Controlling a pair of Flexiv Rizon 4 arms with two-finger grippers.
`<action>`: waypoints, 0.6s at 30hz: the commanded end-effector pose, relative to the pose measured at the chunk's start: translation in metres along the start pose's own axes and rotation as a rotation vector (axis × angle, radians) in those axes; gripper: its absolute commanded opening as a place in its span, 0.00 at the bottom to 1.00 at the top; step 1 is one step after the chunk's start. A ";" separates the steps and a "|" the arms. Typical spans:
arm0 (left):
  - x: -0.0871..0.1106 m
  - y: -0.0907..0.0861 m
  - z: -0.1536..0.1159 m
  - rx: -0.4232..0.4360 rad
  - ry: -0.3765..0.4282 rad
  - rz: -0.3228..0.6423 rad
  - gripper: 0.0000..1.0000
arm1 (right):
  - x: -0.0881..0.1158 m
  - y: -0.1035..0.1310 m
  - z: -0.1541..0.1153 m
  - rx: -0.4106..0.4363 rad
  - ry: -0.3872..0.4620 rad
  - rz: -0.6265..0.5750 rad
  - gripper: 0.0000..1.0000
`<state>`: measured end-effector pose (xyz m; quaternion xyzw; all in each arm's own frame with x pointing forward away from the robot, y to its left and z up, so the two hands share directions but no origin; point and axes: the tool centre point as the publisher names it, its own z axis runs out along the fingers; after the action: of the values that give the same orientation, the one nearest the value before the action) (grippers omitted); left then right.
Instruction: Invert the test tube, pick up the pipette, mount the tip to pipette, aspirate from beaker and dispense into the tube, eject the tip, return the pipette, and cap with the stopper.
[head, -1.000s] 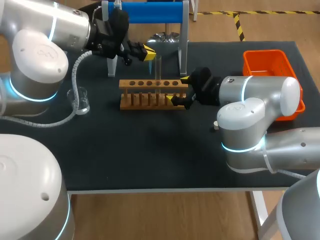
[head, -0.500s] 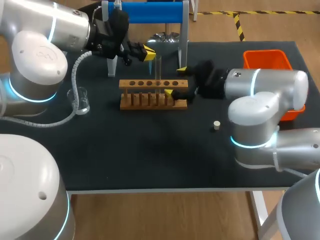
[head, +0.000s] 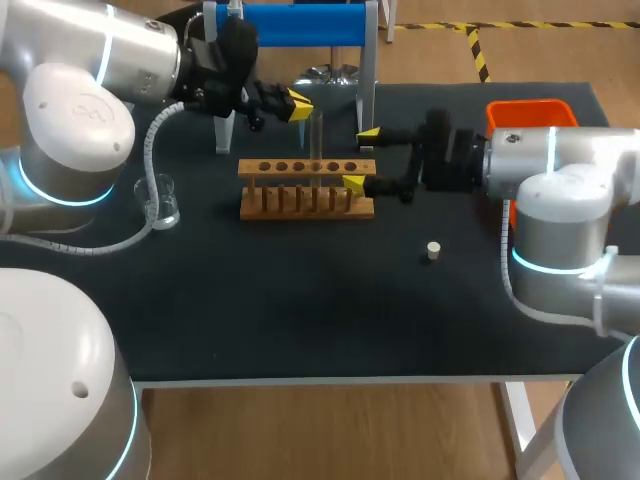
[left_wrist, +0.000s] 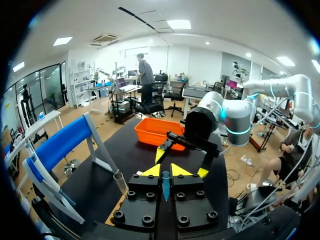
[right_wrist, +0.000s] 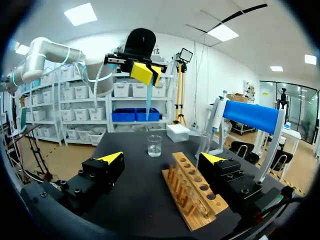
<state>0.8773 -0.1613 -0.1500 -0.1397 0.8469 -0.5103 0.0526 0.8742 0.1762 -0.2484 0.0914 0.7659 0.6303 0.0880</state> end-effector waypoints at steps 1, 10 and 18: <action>0.010 0.005 -0.003 0.040 -0.008 0.004 0.00 | 0.003 0.001 -0.013 -0.034 0.043 -0.005 1.00; 0.024 0.001 0.001 0.037 0.024 0.015 0.00 | 0.017 0.013 -0.007 -0.110 0.159 -0.010 1.00; 0.025 0.001 0.001 0.031 0.034 0.017 0.00 | 0.019 0.025 -0.001 -0.150 0.226 -0.027 1.00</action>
<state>0.8521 -0.1699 -0.1506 -0.1235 0.8401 -0.5262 0.0464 0.8493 0.1829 -0.2248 0.0117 0.7223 0.6910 0.0267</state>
